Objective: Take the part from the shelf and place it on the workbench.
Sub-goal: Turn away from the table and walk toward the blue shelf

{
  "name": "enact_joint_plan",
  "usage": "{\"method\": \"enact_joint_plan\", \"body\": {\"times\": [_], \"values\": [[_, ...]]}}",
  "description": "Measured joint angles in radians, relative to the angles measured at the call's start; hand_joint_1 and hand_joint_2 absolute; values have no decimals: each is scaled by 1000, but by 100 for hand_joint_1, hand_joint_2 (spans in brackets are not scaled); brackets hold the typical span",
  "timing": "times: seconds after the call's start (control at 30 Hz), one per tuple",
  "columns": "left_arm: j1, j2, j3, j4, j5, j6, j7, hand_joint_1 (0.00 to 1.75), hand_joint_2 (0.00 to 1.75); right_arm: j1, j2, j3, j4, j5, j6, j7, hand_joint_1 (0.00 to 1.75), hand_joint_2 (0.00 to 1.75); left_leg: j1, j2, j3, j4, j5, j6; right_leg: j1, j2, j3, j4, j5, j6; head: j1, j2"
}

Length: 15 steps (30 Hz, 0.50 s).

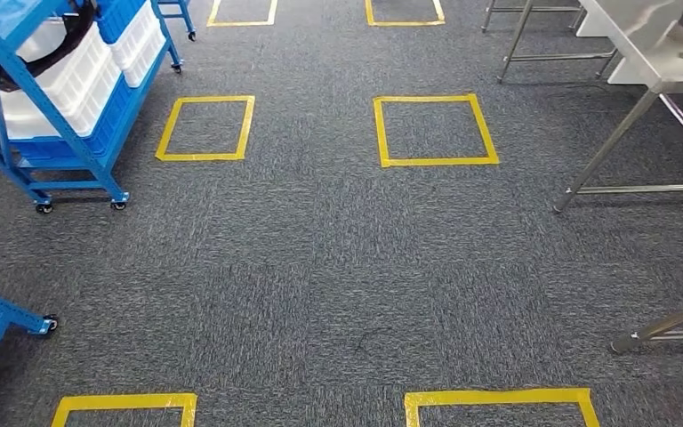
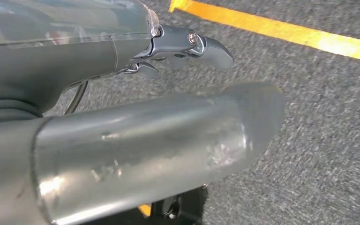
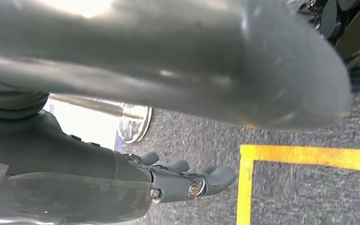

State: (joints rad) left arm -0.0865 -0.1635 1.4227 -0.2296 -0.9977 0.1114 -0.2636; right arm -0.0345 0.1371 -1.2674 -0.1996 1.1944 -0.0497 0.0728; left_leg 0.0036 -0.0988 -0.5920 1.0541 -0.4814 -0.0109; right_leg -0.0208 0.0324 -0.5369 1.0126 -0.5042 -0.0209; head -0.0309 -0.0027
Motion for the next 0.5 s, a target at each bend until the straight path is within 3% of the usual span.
{"method": "enact_joint_plan", "body": {"times": [0.07, 0.13, 0.17, 0.23, 0.3, 0.37, 0.43, 0.47, 0.5], "values": [[-3, 0, 0, 0, 0, 0, 0, 0, 0, 4, -3, 0, 0, 0, 3, 1, 0, 0, 0, 61, -50, 108, -62, -7, 2, -31, 5, -6, 0, -10, 0, 0], [-5, -1, 0, 0, 0, 0, 0, 0, 0, 7, -9, 0, 0, 0, 6, 2, 0, 0, 4, 84, -105, 223, -111, -13, 6, -63, 5, -6, -3, -13, 0, 0], [-5, -1, 0, 0, 0, 0, 0, 0, 0, 7, -14, 0, 0, 0, 8, 2, 0, 0, 6, 88, -112, 241, -111, -15, 7, -78, 6, -6, -4, -13, 0, 0], [-2, -1, 0, 0, 0, 0, 0, 0, 0, 5, -21, 0, 1, 0, 10, 2, 0, 0, 8, 104, -67, 164, -61, -16, 7, -105, 11, -5, -9, -9, 0, 0], [-3, -1, 0, 0, 0, 0, 0, 0, 0, 5, -23, 0, 1, 0, 10, 2, 0, 0, 5, 150, 9, 29, -9, -10, 9, -130, 20, -4, -16, 0, 0, 0], [-5, -1, 0, 0, 0, 0, 0, 0, 0, 4, -23, 0, 1, 0, 9, 2, 0, 0, -1, 172, 40, -32, 6, 3, 14, -152, 27, -3, -22, 10, 0, 0], [-3, -1, 0, 0, 0, 0, 0, 0, 0, -1, -23, 0, 1, 0, 9, 2, 0, 0, -3, 149, 38, -37, 9, 16, 15, -171, 32, -4, -25, 20, 0, 0], [-1, -1, 0, 0, 0, 0, 0, 0, 0, -4, -23, 0, 1, 0, 9, 2, 0, 0, -2, 138, 39, -42, 12, 22, 13, -162, 34, 0, -31, 25, 0, 0], [0, -2, 0, 0, 0, 0, 0, 0, 0, -5, -23, 0, 1, 0, 9, 2, 0, 0, 0, 127, 41, -46, 15, 28, 11, -137, 28, 19, -47, 30, 0, 0]]}}
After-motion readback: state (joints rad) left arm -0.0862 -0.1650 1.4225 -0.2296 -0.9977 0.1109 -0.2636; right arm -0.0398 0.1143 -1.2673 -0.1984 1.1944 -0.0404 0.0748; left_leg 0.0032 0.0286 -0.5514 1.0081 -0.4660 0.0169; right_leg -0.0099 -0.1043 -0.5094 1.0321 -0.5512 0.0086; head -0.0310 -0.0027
